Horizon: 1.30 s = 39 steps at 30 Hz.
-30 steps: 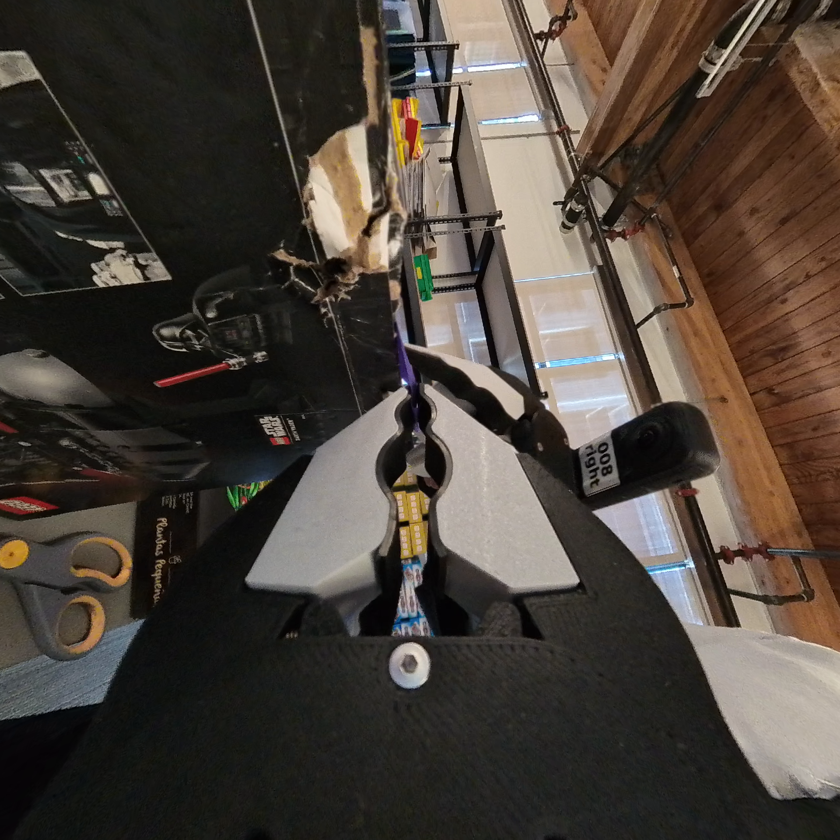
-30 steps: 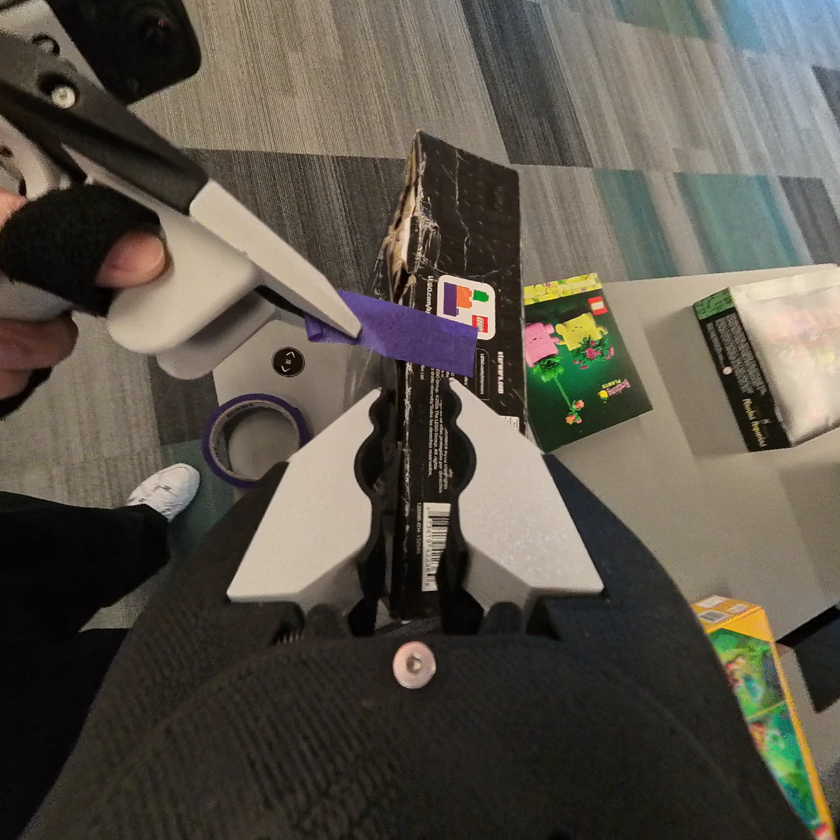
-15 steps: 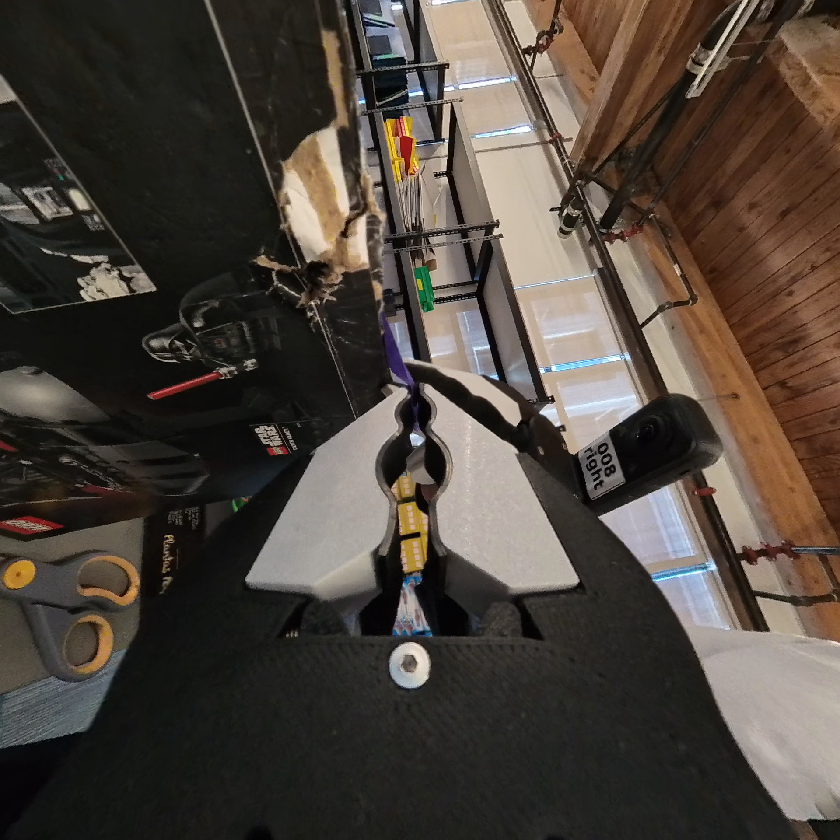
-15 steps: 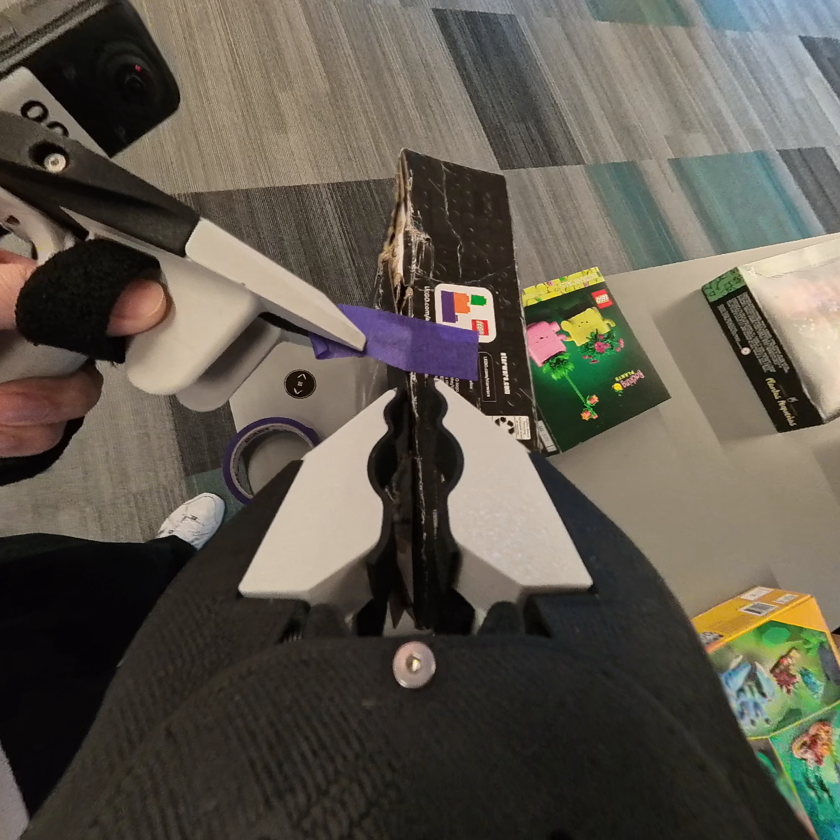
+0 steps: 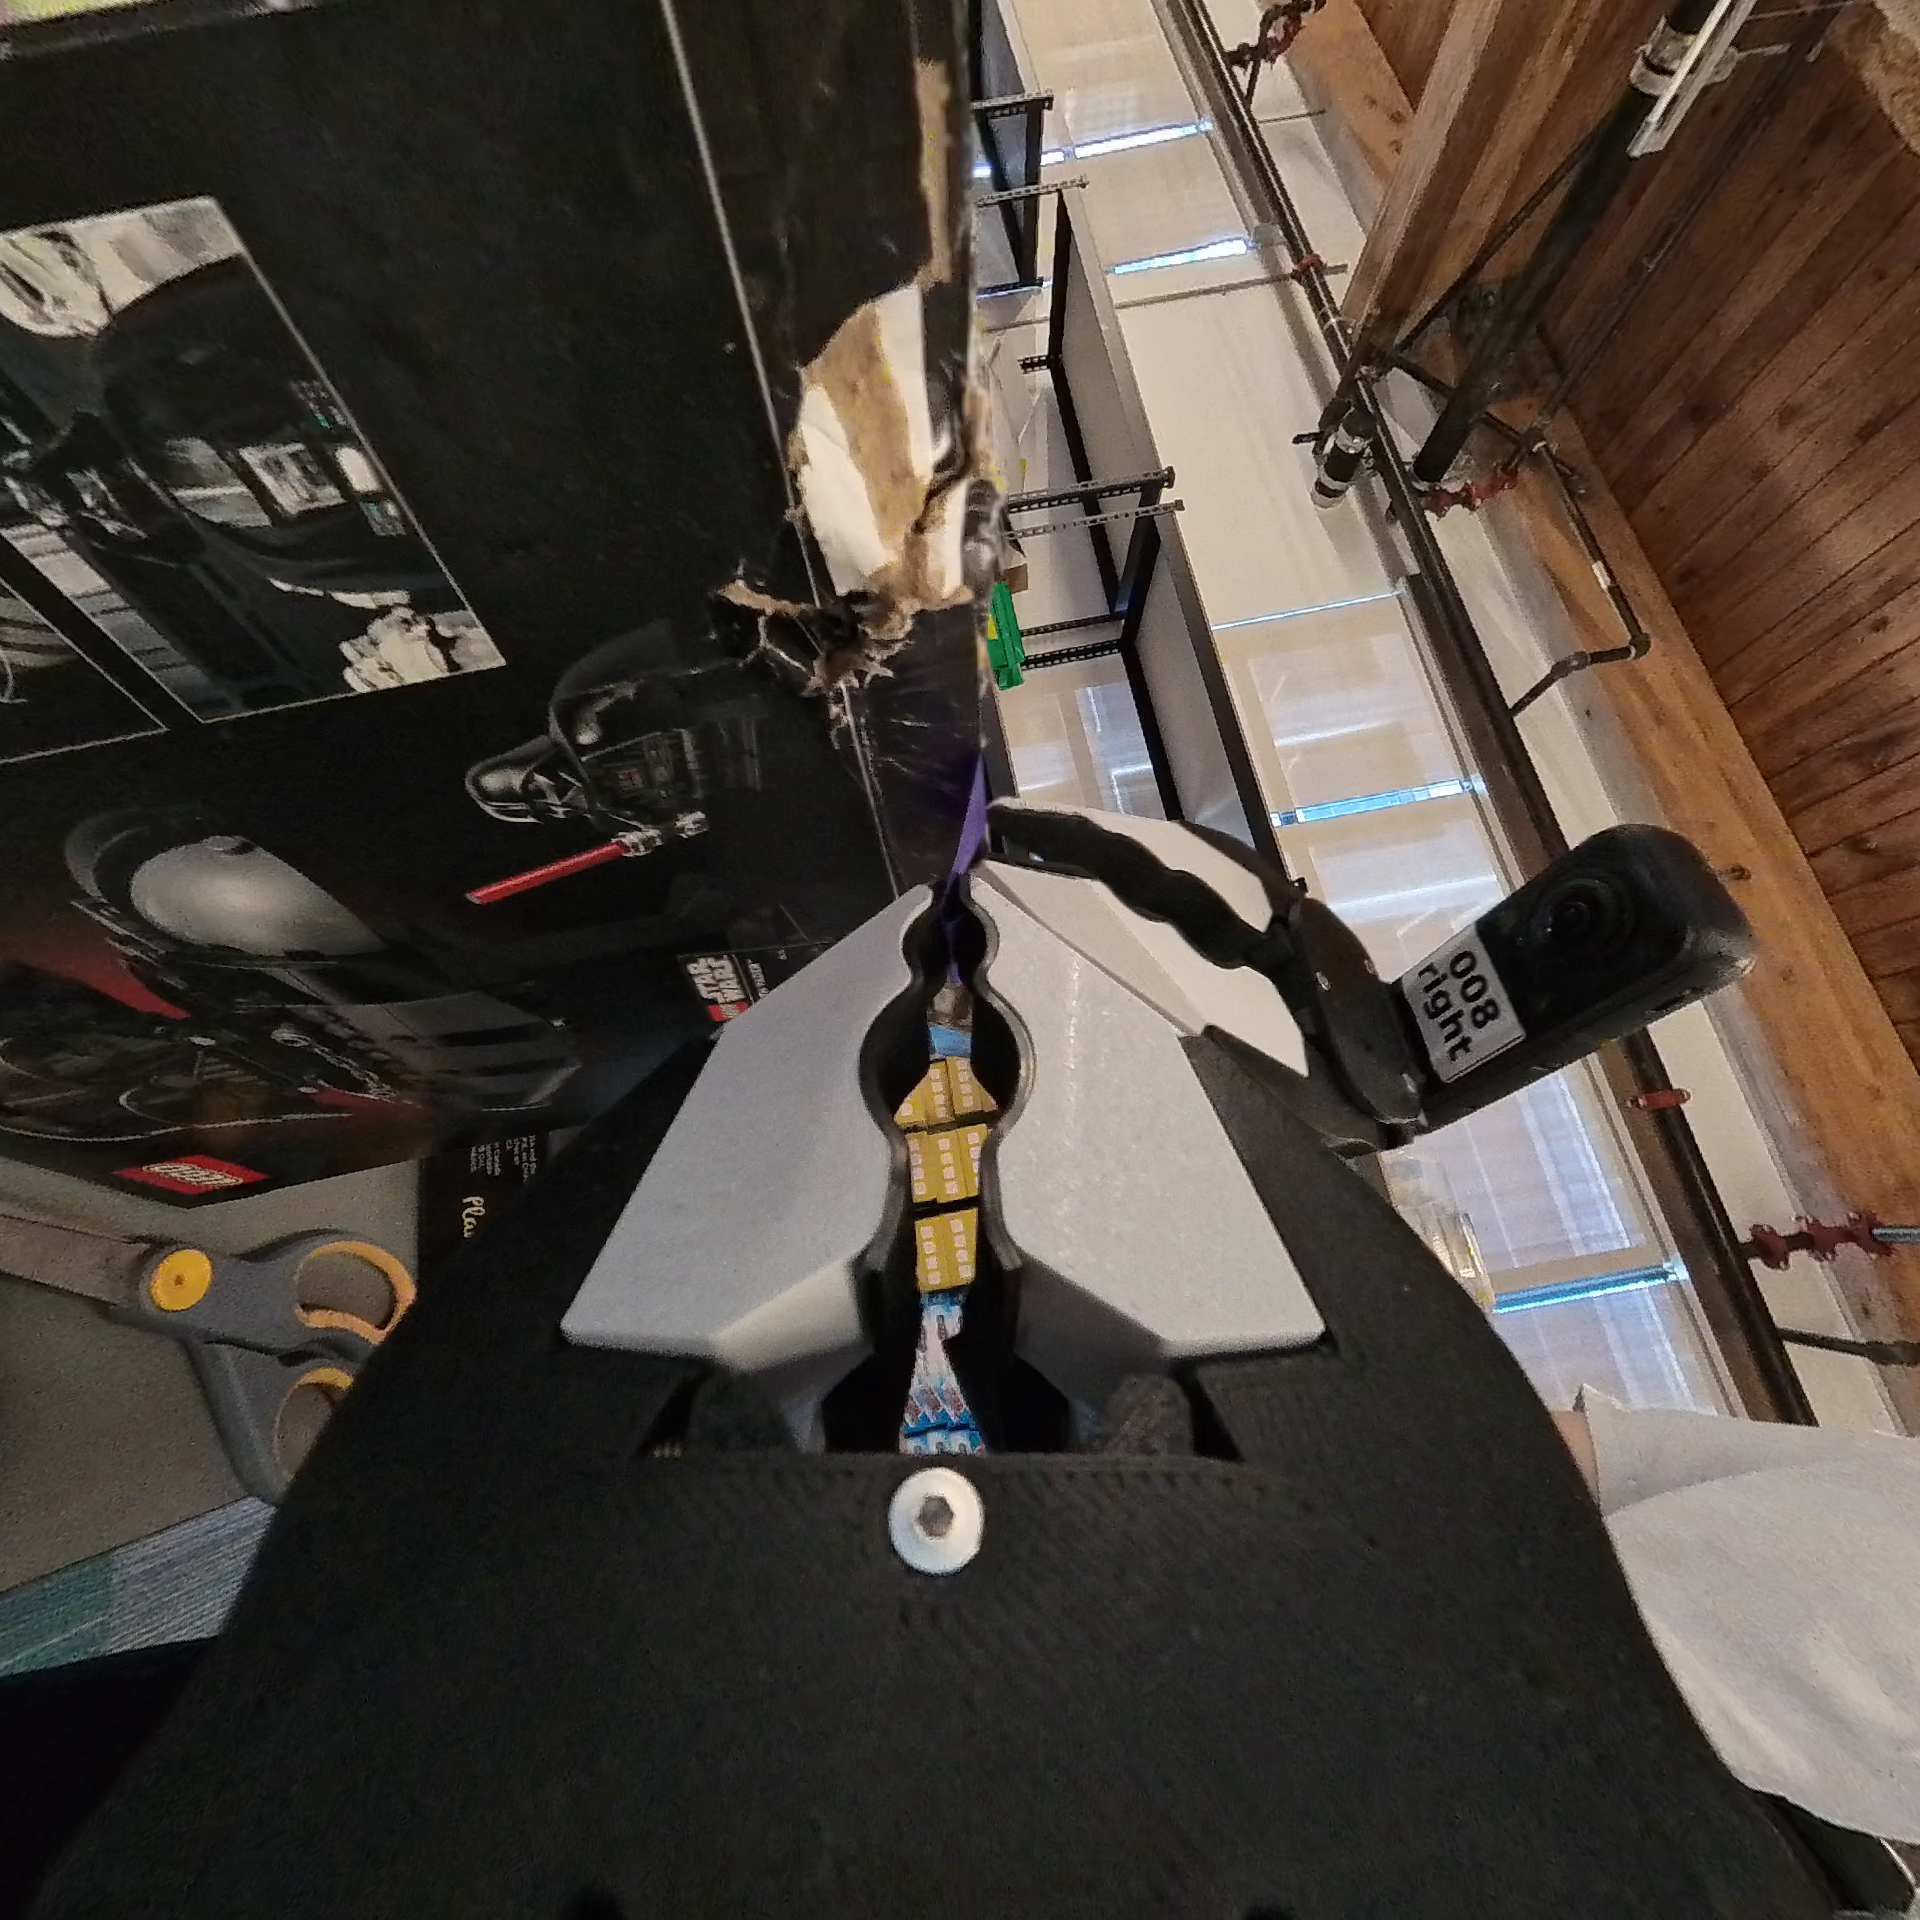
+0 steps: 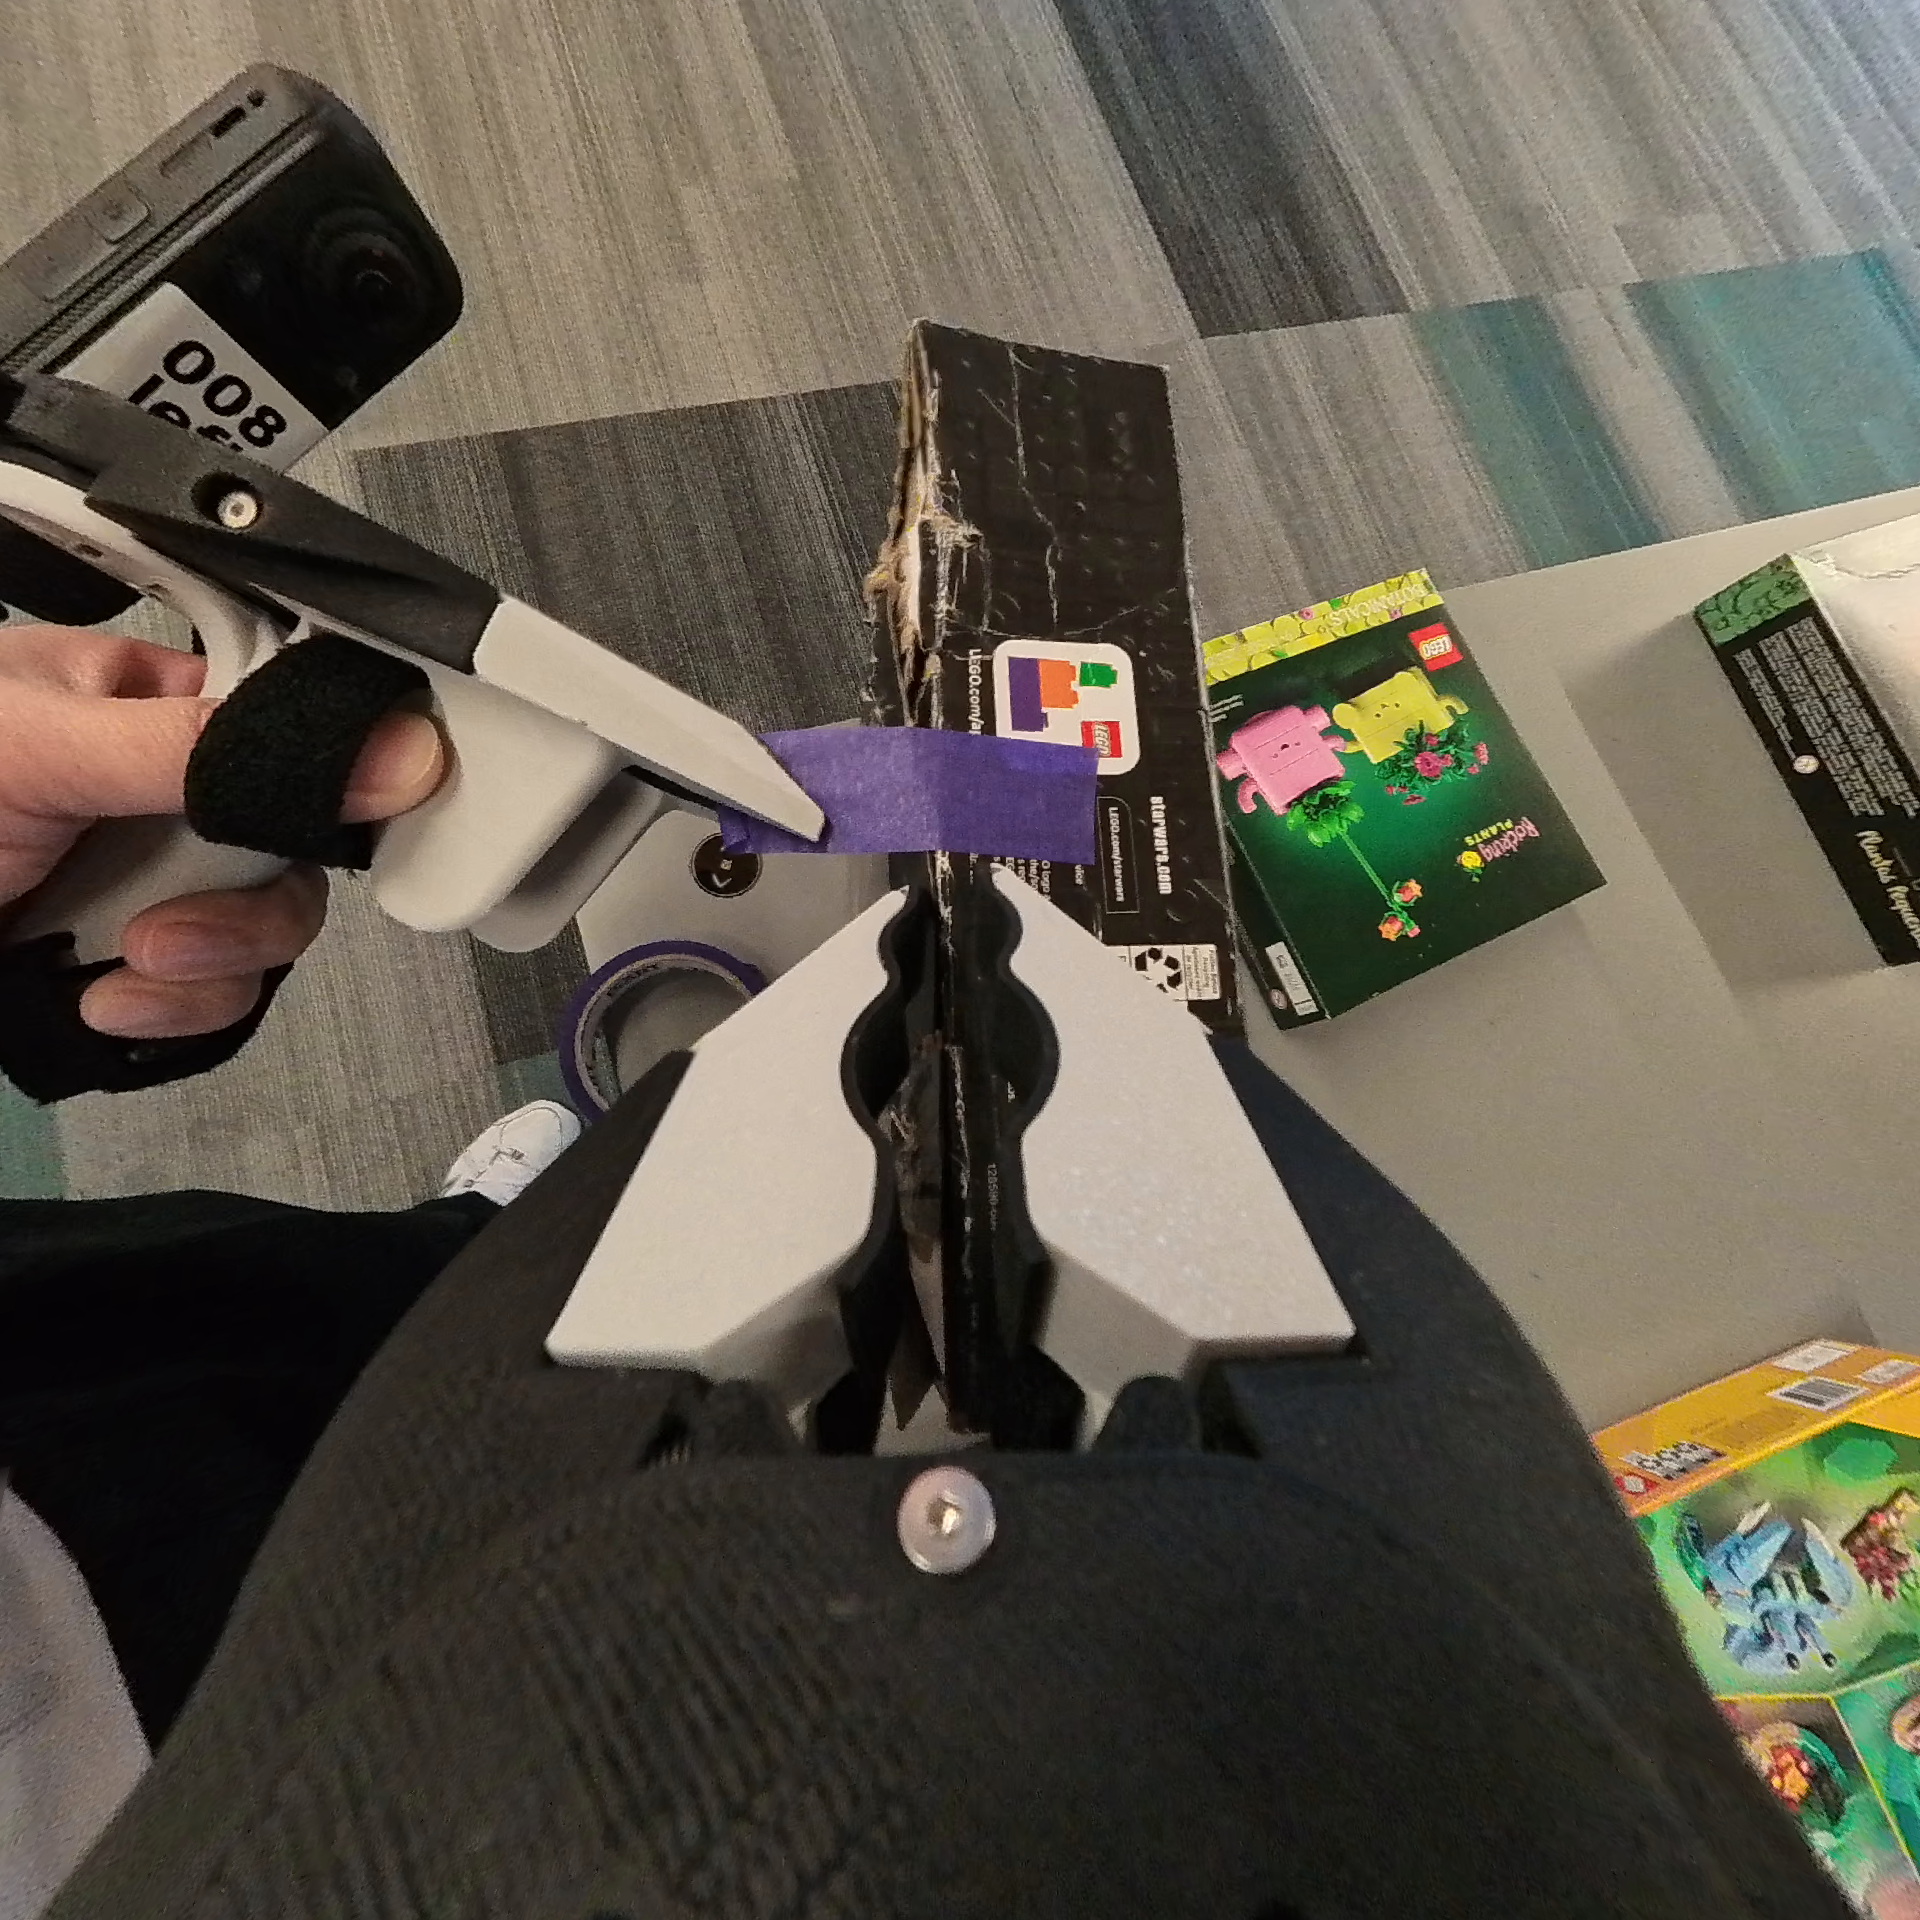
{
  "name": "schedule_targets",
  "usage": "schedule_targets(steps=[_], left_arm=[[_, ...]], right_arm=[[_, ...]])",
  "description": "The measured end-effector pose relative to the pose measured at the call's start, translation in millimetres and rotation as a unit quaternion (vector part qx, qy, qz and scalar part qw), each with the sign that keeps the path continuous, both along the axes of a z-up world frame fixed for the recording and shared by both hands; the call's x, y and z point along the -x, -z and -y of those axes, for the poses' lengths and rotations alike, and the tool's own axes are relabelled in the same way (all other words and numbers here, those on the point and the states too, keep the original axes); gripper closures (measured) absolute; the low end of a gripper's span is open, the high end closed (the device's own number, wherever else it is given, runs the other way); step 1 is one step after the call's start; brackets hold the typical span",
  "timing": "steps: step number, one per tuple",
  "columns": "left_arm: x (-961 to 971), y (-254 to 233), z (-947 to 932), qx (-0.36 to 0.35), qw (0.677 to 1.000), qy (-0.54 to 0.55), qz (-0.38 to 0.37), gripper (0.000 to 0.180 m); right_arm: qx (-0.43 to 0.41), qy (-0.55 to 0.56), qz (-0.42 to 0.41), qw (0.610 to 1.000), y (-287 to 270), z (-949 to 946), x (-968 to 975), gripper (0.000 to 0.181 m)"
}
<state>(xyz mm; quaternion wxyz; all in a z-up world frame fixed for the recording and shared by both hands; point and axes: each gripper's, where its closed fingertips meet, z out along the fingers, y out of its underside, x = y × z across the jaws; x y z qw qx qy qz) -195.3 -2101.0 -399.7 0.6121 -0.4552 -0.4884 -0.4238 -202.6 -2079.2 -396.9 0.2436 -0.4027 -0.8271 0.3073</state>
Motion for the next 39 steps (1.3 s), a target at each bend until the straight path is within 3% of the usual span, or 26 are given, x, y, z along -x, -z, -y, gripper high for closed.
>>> schedule_targets(steps=[15,19,22,28,30,33,36,39], left_arm=[[8,11,-8,-0.038,0.999,0.013,0.013,0.180],[8,12,-8,-0.045,0.999,0.012,0.015,0.180],[9,12,-9,-0.047,0.999,0.012,0.014,0.180],[9,12,-10,-0.062,0.998,0.010,0.011,0.180],[9,12,-9,-0.071,0.997,0.005,0.003,0.180],[8,16,-9,-0.080,0.997,-0.006,0.005,0.180],[5,45,-11,-0.027,0.999,-0.009,0.027,0.180],[5,60,-1,-0.043,0.997,-0.034,0.050,0.180]], right_arm=[[0.028,0.007,0.024,0.999,-1,1,-1,0.173],[0.072,0.010,0.029,0.997,-15,3,5,0.143],[0.090,-0.001,-0.009,0.996,-30,8,13,0.153],[0.071,-0.004,0.031,0.997,-3,9,19,0.159],[0.042,-0.005,0.020,0.999,-1,6,20,0.154],[-0.012,-0.002,-0.001,1.000,2,1,24,0.128],[-0.029,0.005,-0.015,0.999,4,-1,30,0.124],[-0.030,0.020,-0.008,0.999,5,-3,32,0.118]])
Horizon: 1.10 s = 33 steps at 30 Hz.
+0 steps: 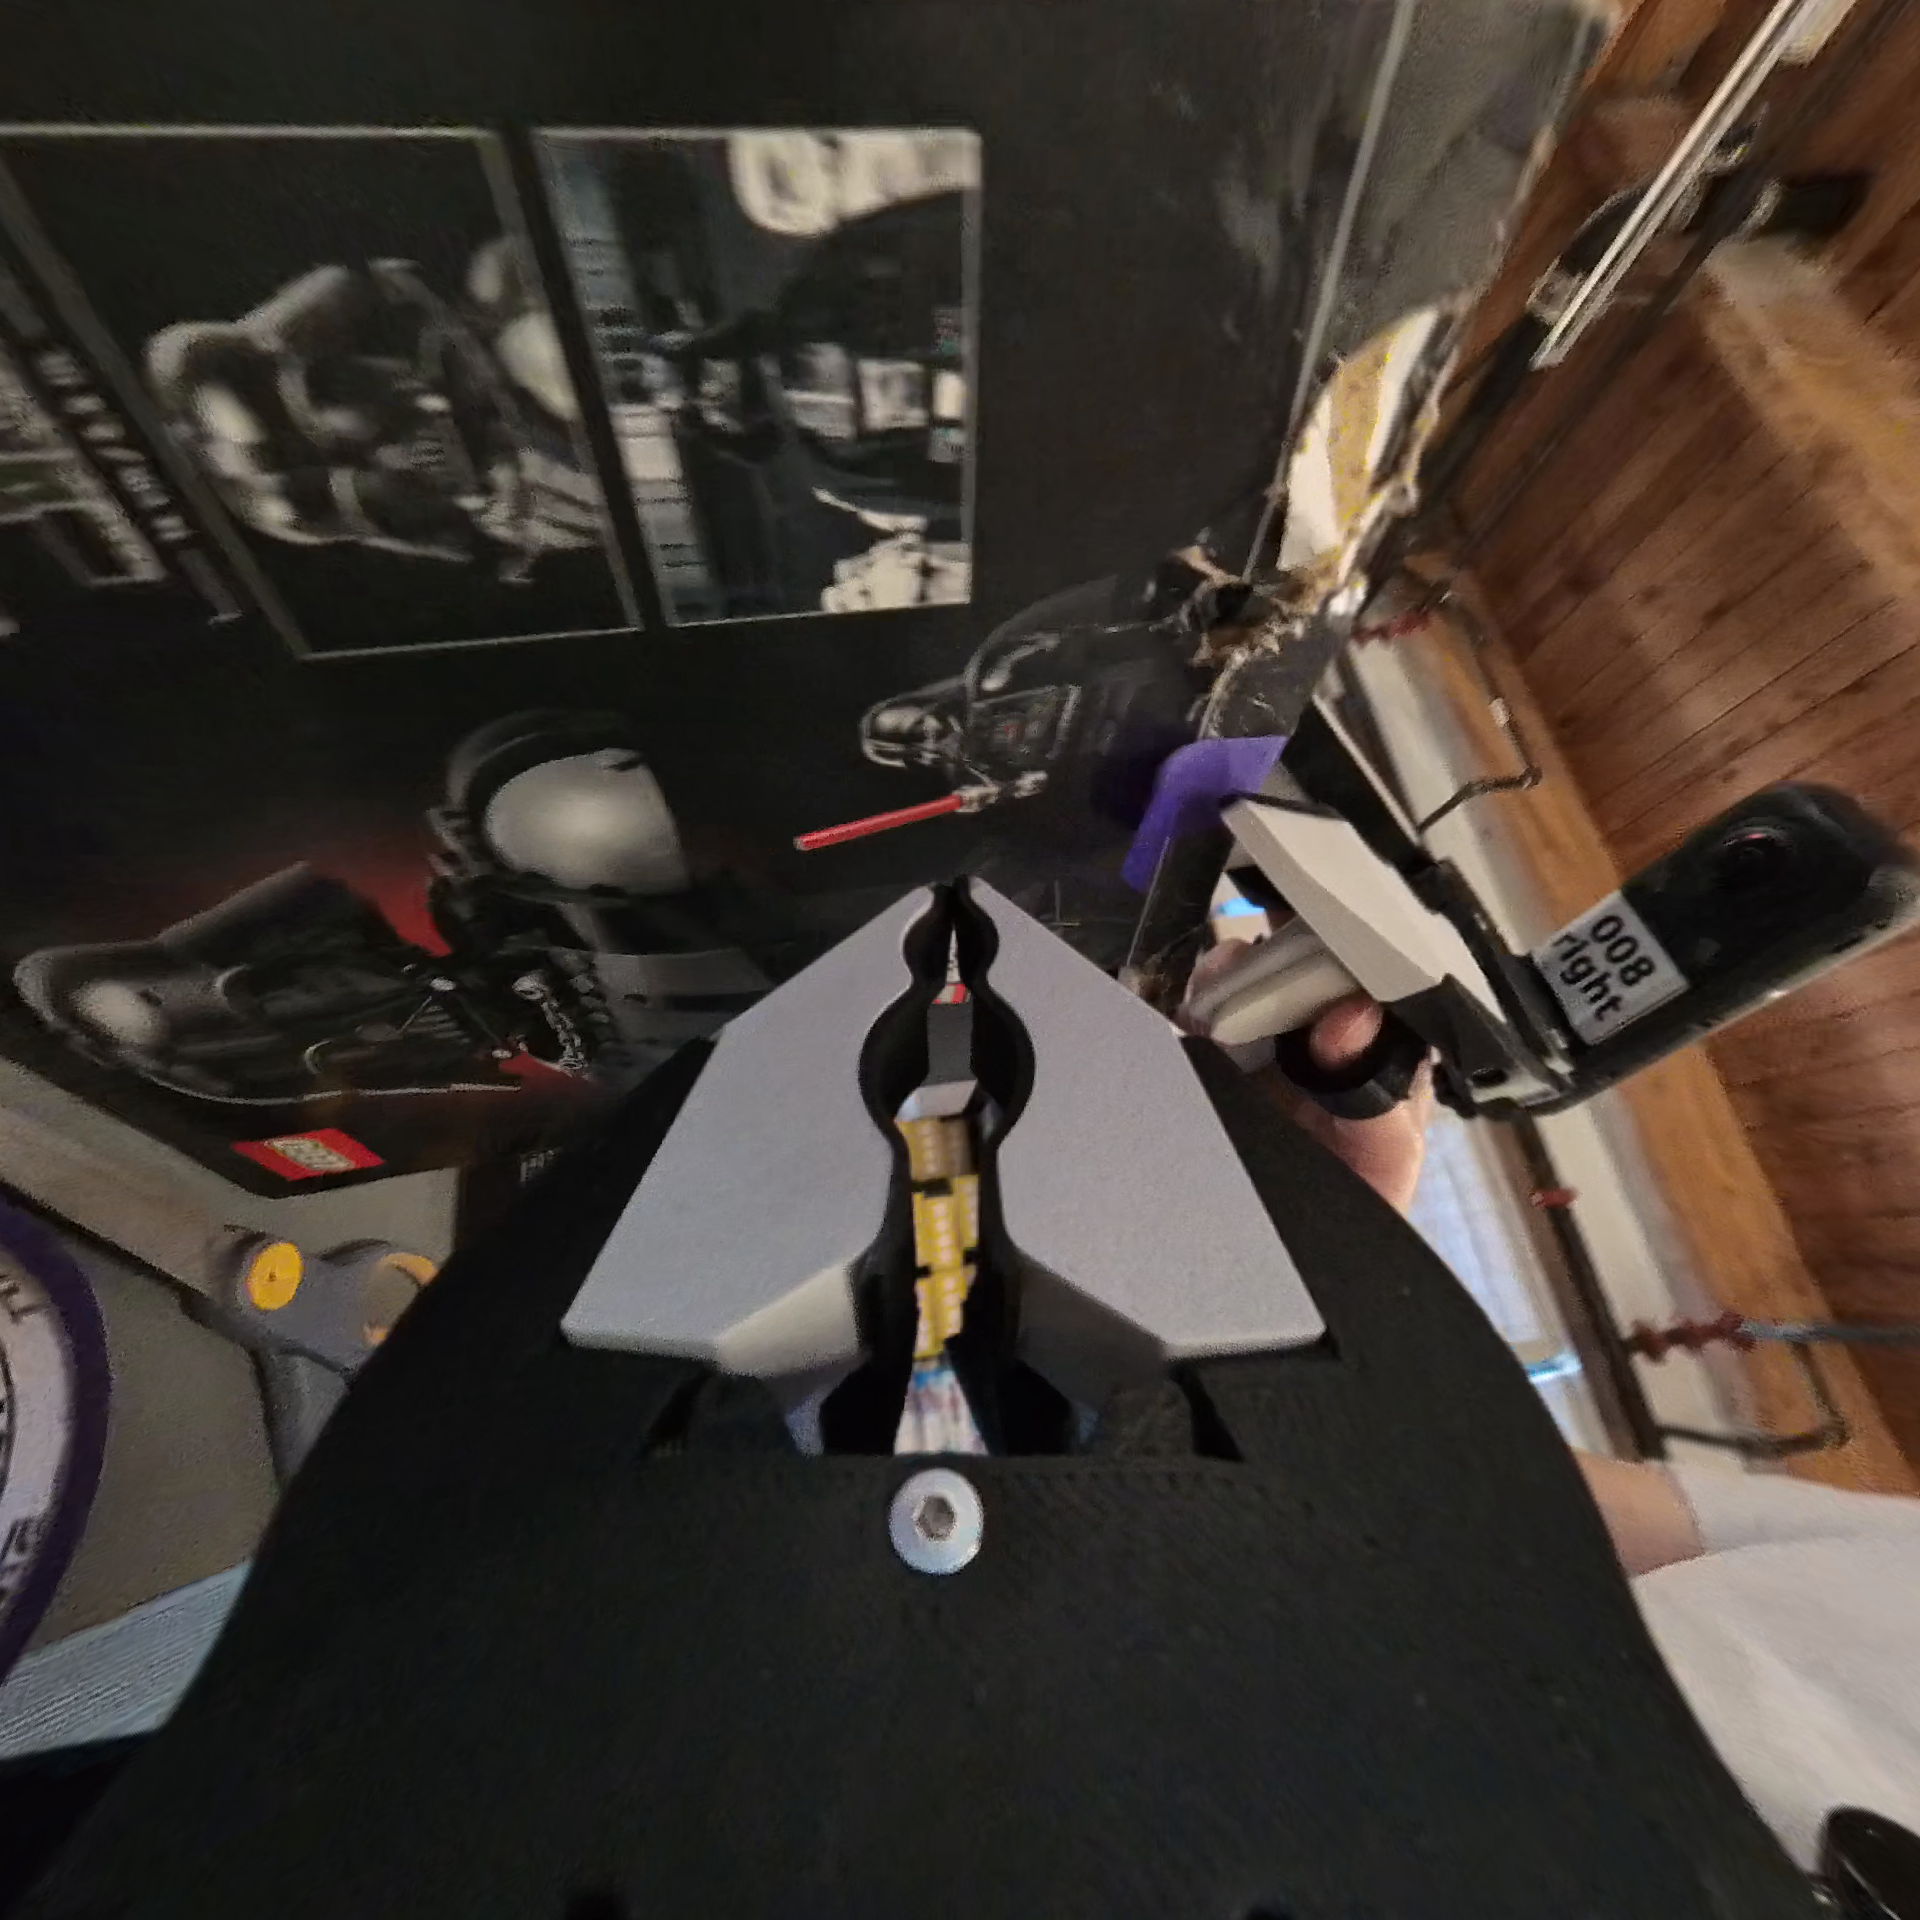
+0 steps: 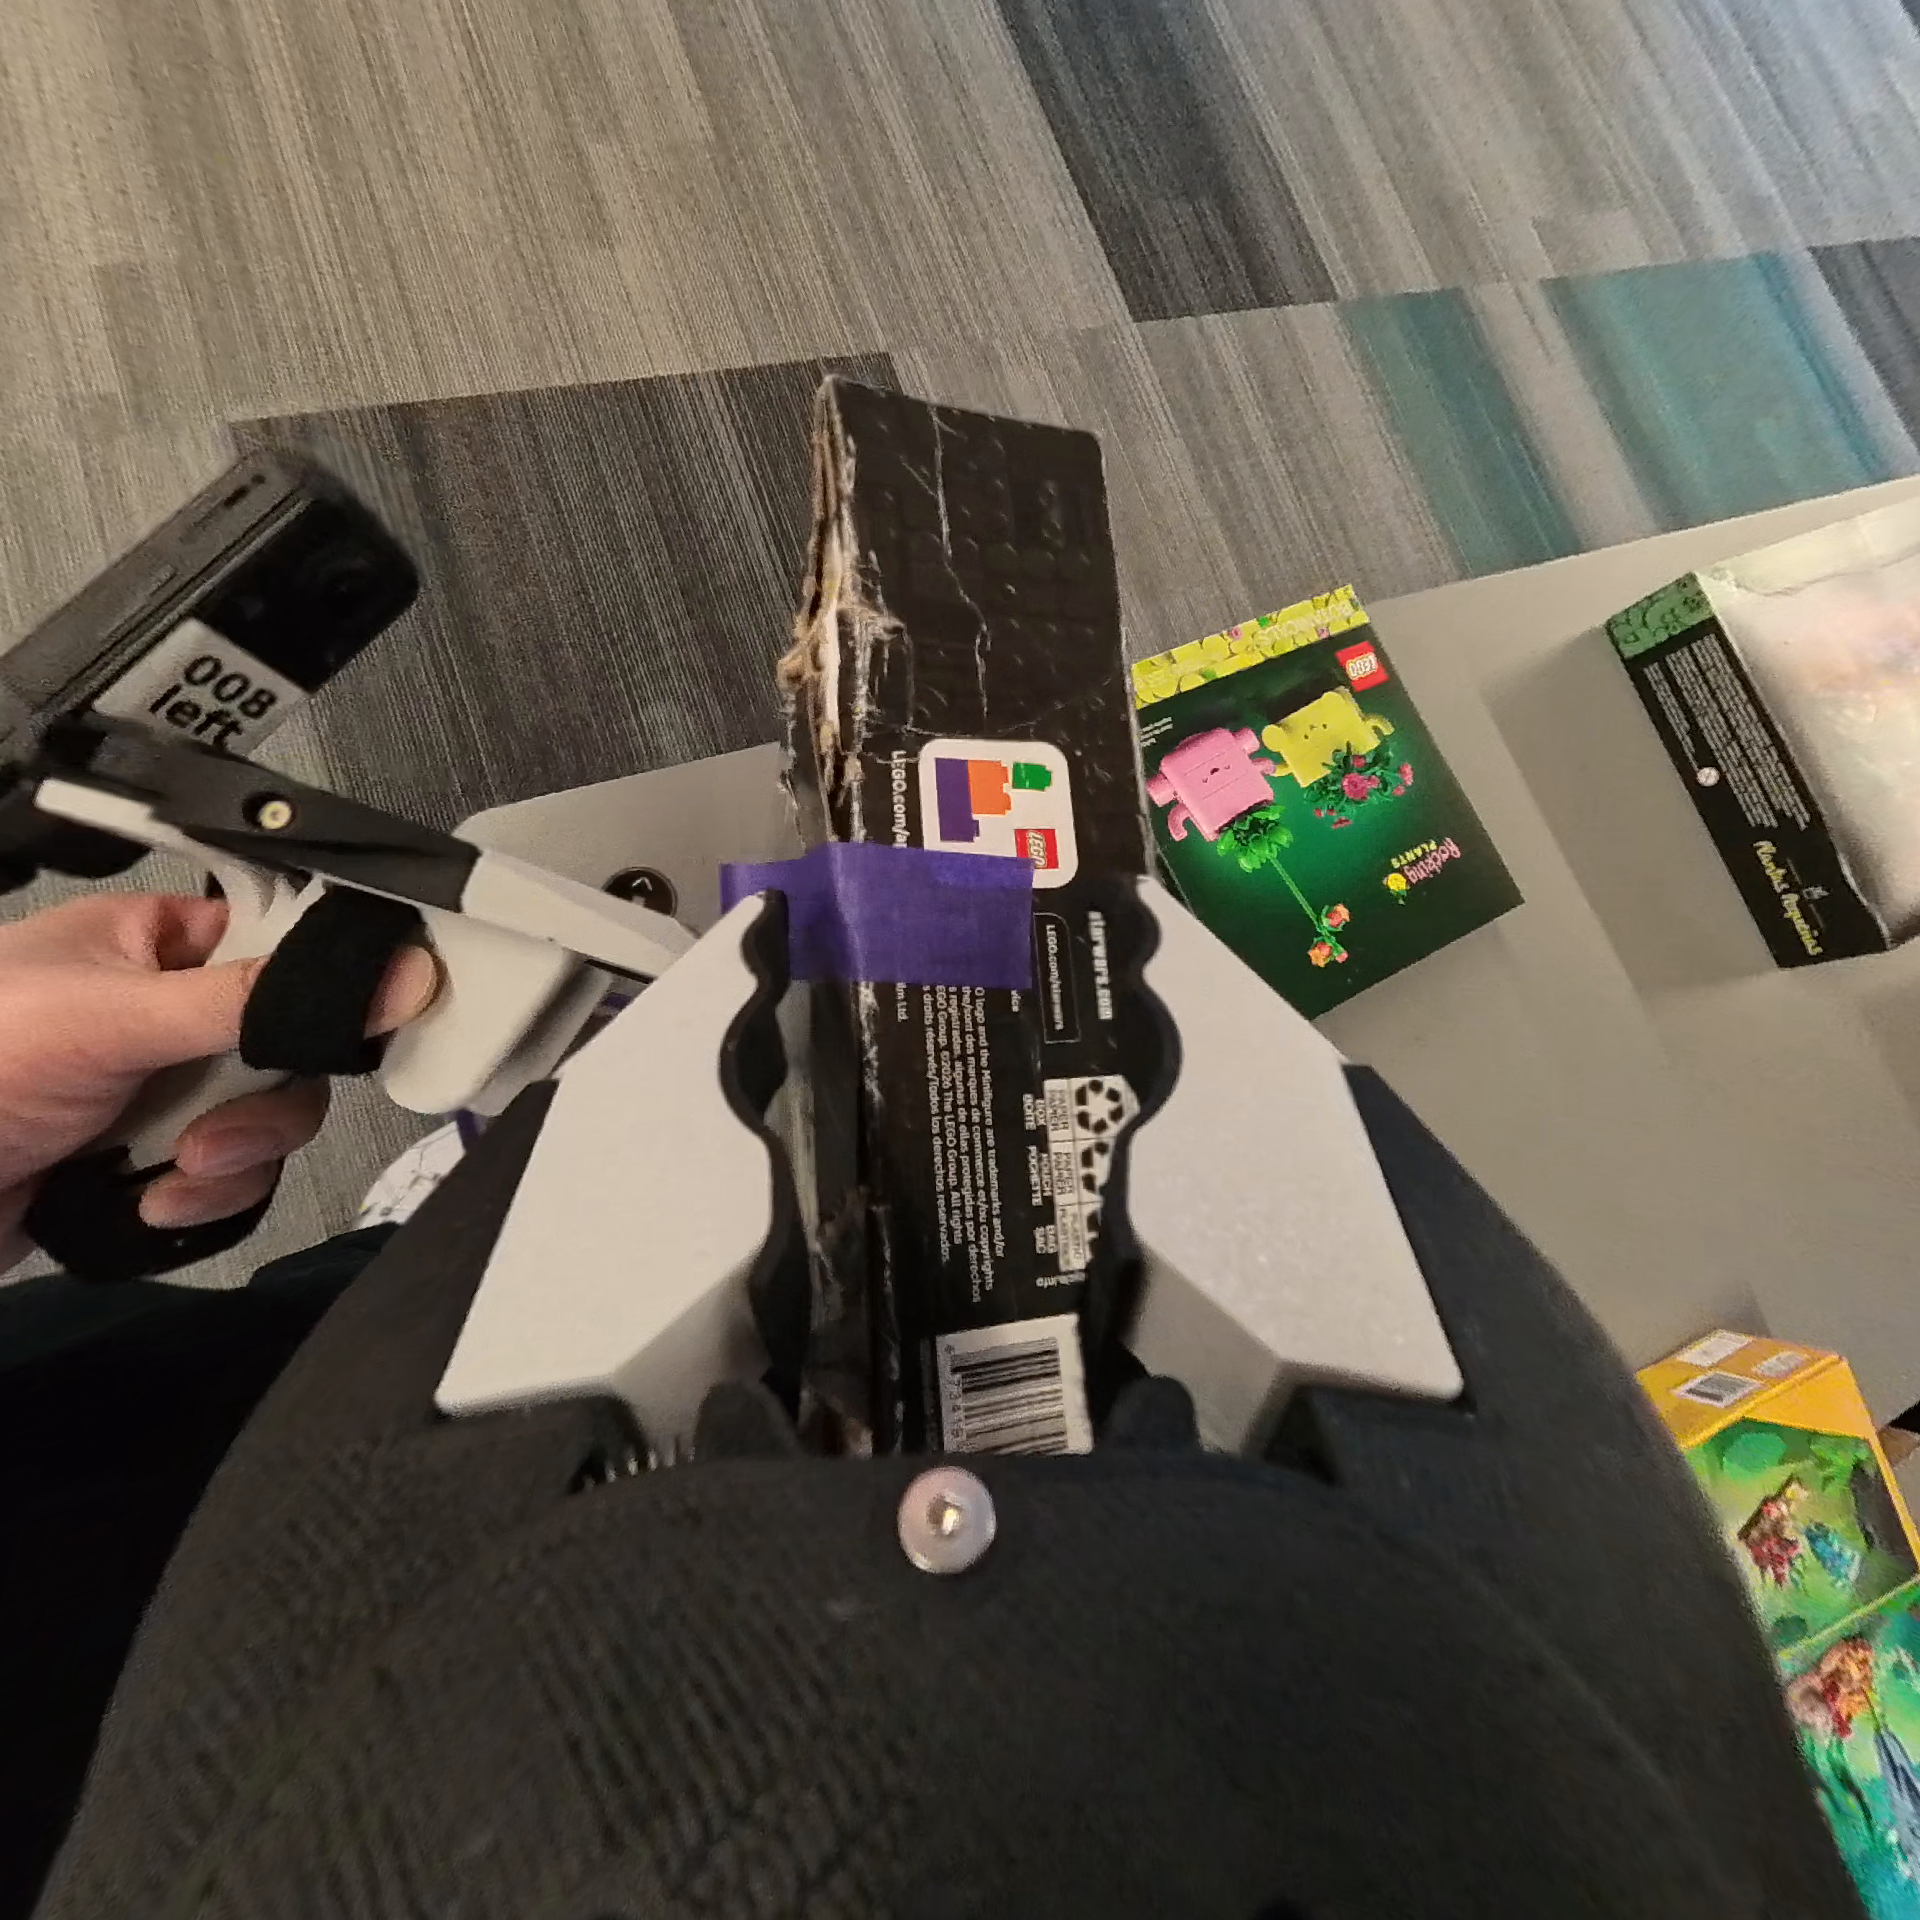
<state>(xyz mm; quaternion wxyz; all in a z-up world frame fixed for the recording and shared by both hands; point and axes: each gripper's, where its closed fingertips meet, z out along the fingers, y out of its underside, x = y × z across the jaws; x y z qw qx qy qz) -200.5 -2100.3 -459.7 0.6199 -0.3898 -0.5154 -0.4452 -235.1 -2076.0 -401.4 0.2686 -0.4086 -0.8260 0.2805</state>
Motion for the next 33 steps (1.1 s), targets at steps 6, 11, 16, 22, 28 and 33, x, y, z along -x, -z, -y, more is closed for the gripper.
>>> schedule_targets(steps=[6,11,16,22,28,33], left_arm=[[-1,17,25,0.003,1.000,-0.026,0.001,0.180],[7,17,46,0.018,0.999,-0.038,-0.021,0.180],[9,16,51,0.032,0.998,-0.029,-0.035,0.180],[3,19,54,0.022,0.999,-0.033,-0.021,0.180],[-6,26,56,0.021,0.999,-0.029,-0.010,0.180],[-7,28,61,0.022,0.999,-0.034,-0.008,0.180]], right_arm=[[-0.001,0.019,0.028,0.999,6,-4,3,0.095],[0.000,0.036,0.060,0.998,13,-11,10,0.087],[0.013,0.031,0.145,0.989,32,-5,8,0.095],[0.008,0.028,0.178,0.984,34,-2,6,0.104],[0.001,0.029,0.196,0.980,36,2,9,0.106],[-0.002,0.044,0.209,0.977,37,-2,8,0.103]])
